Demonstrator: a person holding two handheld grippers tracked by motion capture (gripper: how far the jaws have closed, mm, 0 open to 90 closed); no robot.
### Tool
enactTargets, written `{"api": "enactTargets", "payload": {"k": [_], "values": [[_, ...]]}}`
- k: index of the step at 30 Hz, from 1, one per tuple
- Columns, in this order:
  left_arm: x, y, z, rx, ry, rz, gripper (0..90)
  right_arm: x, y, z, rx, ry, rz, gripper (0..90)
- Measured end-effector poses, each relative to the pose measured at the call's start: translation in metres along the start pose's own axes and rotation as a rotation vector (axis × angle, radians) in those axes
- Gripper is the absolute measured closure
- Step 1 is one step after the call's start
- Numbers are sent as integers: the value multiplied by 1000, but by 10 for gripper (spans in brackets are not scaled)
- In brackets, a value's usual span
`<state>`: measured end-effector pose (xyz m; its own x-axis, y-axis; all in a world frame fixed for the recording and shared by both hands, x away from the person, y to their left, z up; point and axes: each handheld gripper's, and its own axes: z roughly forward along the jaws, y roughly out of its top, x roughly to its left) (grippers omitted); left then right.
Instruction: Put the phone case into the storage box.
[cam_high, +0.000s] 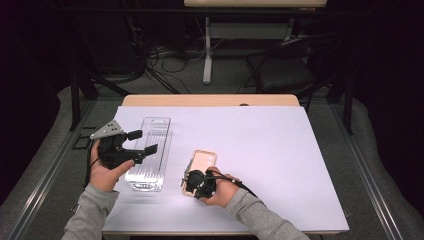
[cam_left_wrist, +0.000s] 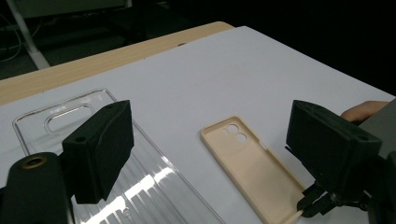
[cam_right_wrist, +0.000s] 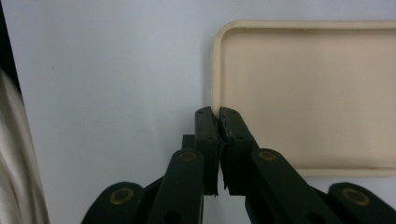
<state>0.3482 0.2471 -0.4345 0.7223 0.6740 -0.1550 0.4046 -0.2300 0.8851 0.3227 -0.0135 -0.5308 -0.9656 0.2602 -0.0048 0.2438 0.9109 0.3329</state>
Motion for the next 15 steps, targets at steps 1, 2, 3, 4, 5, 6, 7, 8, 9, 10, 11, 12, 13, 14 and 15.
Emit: {"api": "enactTargets", "payload": {"k": [1, 2, 3, 4, 5, 6, 7, 8, 9, 10, 11, 12, 13, 14, 15], "values": [[0, 0, 0, 1, 0, 0, 153, 0, 0, 0, -1, 2, 3, 876], [0, 0, 0, 1, 0, 0, 153, -1, -1, 0, -5, 5, 1, 877], [0, 0, 0, -1, 0, -1, 153, -2, -1, 0, -5, 6, -2, 877], [0, 0, 0, -2, -1, -1, 153, -2, -1, 0, -5, 9, 1, 878], [0, 0, 0, 0, 0, 0, 153, -2, -1, 0, -5, 10, 0, 879], [0, 0, 0, -1, 1, 0, 153, -2, -1, 0, -5, 11, 0, 879], [0, 0, 0, -1, 1, 0, 153, -2, -1, 0, -5, 11, 0, 879], [0, 0, 0, -1, 1, 0, 153, -2, -1, 0, -5, 11, 0, 879], [0, -1, 0, 0, 1, 0, 153, -2, -1, 0, -5, 12, 1, 879], [0, -1, 0, 0, 1, 0, 153, -2, -1, 0, -5, 12, 2, 880], [1, -1, 0, -1, 1, 0, 153, -2, -1, 0, -5, 13, 2, 880], [1, -1, 0, 0, 1, -1, 153, -2, -1, 0, -6, 12, 1, 880], [1, -1, 0, 0, 1, -1, 153, -2, -1, 0, -5, 12, 0, 880], [1, -1, 0, 0, 1, -1, 153, -2, -1, 0, -5, 12, 0, 880], [1, -1, 0, 0, 2, -1, 153, -2, -1, 0, -5, 11, -1, 881]]}}
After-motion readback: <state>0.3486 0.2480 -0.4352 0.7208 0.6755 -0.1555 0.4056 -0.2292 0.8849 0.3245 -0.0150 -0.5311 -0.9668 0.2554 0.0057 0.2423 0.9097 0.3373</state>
